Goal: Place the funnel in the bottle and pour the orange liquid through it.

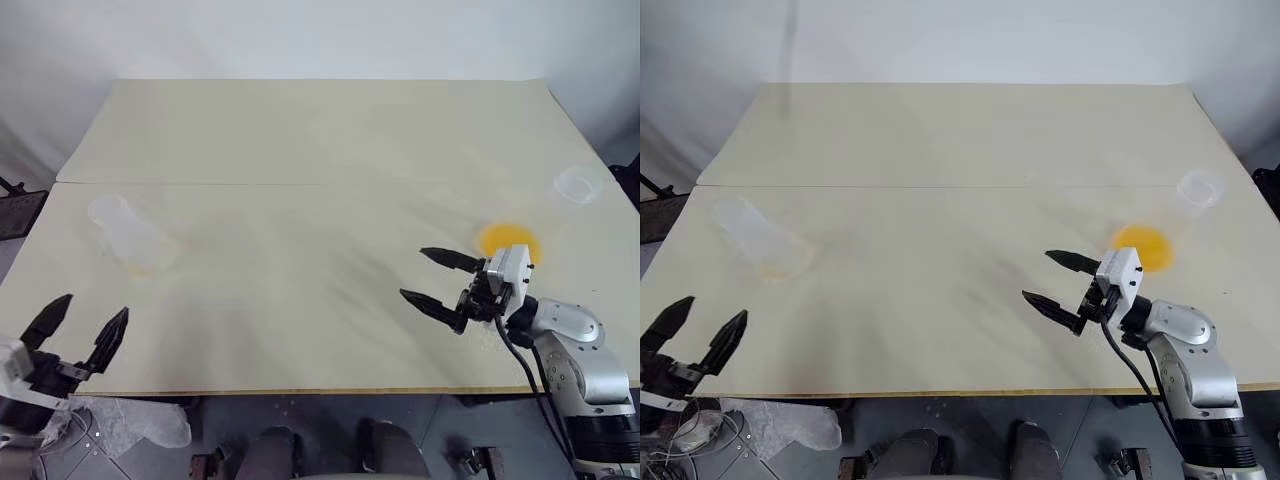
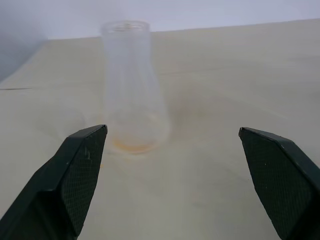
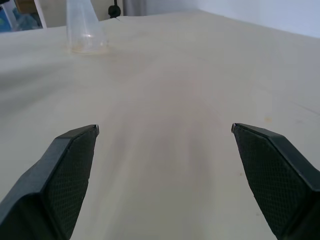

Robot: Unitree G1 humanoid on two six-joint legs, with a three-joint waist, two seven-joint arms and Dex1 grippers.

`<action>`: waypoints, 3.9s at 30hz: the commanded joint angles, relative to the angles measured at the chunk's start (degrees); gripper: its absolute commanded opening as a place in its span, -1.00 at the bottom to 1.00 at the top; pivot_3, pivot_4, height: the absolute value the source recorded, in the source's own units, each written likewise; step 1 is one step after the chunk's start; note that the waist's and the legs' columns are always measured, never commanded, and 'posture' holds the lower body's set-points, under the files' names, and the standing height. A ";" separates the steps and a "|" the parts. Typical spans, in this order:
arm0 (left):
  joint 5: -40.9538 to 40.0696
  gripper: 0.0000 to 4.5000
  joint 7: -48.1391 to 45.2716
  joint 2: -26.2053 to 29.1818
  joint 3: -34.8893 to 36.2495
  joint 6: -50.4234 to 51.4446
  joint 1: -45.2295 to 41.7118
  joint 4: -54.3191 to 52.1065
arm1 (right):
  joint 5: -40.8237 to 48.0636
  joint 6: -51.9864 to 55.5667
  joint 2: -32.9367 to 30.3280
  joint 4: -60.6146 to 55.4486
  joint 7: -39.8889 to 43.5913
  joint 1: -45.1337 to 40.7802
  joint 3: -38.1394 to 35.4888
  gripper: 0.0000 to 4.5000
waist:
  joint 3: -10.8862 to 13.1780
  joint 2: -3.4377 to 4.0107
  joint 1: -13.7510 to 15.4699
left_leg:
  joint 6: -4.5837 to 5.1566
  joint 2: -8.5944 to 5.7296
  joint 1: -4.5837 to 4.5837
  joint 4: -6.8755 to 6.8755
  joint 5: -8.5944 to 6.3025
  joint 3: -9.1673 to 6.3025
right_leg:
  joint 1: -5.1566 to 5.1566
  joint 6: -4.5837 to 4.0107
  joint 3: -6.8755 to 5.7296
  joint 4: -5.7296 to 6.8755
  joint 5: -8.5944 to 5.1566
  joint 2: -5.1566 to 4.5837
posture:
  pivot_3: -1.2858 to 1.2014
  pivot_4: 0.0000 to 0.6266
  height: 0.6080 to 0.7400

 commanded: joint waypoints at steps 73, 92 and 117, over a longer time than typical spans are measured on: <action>18.33 0.00 -33.87 -14.33 -55.93 4.22 -75.78 36.13 | 4.36 2.67 -3.73 -24.39 -9.49 29.24 -23.28 1.00 | 0.03 -0.07 1.05 | 0.07 0.05 -0.95 0.94 0.10 0.18 | -0.50 0.26 -0.57 0.39 0.14 0.83 | 0.03 -0.52 1.00; 23.99 0.00 -33.80 -21.68 -57.96 -1.27 -79.14 43.74 | 4.33 2.51 -0.35 -30.28 -15.01 34.82 -24.47 1.00 | 0.03 -0.07 1.84 | 0.18 0.02 -1.01 1.02 0.15 0.46 | -0.65 0.26 -0.27 0.40 0.14 0.86 | 0.03 -0.52 1.00; 22.38 0.99 -34.73 -20.99 -55.80 8.94 -77.72 43.44 | 9.36 4.72 -0.98 -33.20 -15.69 36.27 -27.00 1.00 | 0.03 -0.07 1.84 | 0.21 0.01 -1.04 1.03 0.17 0.62 | -0.85 0.26 -0.08 0.60 0.14 0.85 | 0.03 -0.52 1.00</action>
